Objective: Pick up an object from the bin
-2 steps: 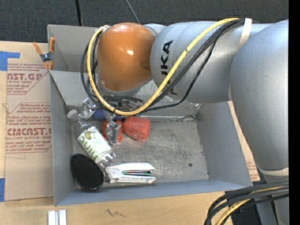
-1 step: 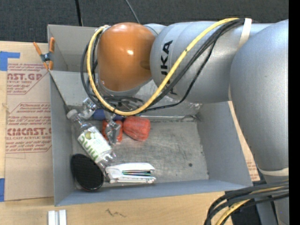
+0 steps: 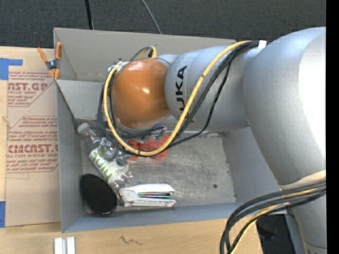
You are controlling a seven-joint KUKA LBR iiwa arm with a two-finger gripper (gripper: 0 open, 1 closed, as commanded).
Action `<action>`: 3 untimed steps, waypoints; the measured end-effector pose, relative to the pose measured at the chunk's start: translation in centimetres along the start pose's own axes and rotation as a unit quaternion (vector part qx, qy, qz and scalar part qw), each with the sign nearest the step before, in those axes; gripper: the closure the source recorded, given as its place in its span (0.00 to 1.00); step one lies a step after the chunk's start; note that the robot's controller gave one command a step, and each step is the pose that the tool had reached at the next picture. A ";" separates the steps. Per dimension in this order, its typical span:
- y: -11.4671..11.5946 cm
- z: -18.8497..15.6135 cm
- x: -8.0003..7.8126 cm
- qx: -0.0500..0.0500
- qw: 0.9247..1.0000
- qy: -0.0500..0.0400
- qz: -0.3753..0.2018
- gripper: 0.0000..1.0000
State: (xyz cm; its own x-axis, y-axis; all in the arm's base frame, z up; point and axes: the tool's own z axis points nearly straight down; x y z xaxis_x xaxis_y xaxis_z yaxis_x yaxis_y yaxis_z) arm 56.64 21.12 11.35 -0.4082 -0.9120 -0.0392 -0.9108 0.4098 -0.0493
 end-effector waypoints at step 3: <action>-1.2 -0.9 1.1 -0.029 0.971 0.011 -0.236 1.00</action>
Offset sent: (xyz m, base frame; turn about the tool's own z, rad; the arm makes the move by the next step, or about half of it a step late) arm 0.0000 0.0000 0.0000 0.0000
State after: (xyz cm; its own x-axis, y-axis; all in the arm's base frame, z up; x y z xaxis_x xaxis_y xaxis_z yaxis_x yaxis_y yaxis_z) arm 57.24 19.56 12.28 0.0554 -0.9985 -0.0043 -0.9985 -0.0554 0.0001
